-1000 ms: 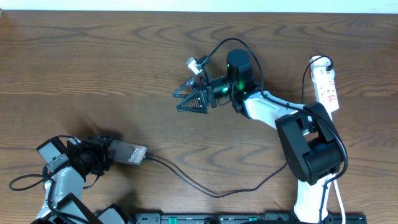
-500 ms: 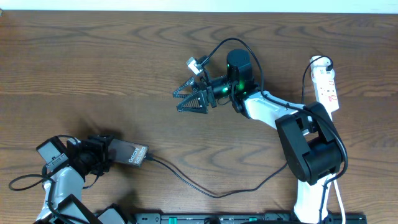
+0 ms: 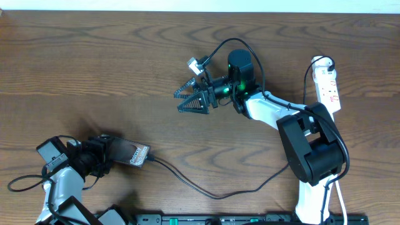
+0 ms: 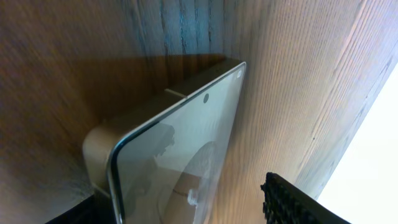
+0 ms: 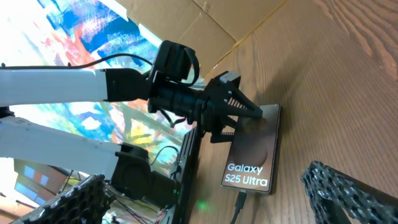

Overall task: Plug charger to phone and switch on socket
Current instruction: 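Lay the phone flat on the table with the left gripper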

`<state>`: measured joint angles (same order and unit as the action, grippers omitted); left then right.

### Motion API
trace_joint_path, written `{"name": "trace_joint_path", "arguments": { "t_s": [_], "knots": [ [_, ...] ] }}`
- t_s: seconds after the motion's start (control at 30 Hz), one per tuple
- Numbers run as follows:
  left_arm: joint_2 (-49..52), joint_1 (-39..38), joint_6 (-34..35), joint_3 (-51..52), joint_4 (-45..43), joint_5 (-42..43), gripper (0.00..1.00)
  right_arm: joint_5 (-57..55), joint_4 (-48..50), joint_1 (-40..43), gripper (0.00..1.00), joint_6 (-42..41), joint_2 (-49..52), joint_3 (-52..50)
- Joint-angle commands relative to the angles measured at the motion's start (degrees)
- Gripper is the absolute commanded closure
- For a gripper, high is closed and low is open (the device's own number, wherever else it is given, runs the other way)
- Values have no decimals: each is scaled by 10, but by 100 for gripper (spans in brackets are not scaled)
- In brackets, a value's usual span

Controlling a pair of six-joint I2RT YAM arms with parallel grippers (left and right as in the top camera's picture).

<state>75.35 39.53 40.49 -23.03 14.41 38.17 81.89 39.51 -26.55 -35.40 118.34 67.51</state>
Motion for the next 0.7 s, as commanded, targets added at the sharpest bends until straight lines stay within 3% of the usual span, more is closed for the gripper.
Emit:
{"name": "trace_joint_path", "arguments": {
  "t_s": [0.0, 0.67],
  "knots": [
    [41, 4, -2, 60, 42, -224, 32, 8, -1, -10, 1, 7, -10, 6],
    [41, 4, 8, 60, 42, -311, 32, 8, -1, -10, 1, 7, -10, 6]
  ]
}}
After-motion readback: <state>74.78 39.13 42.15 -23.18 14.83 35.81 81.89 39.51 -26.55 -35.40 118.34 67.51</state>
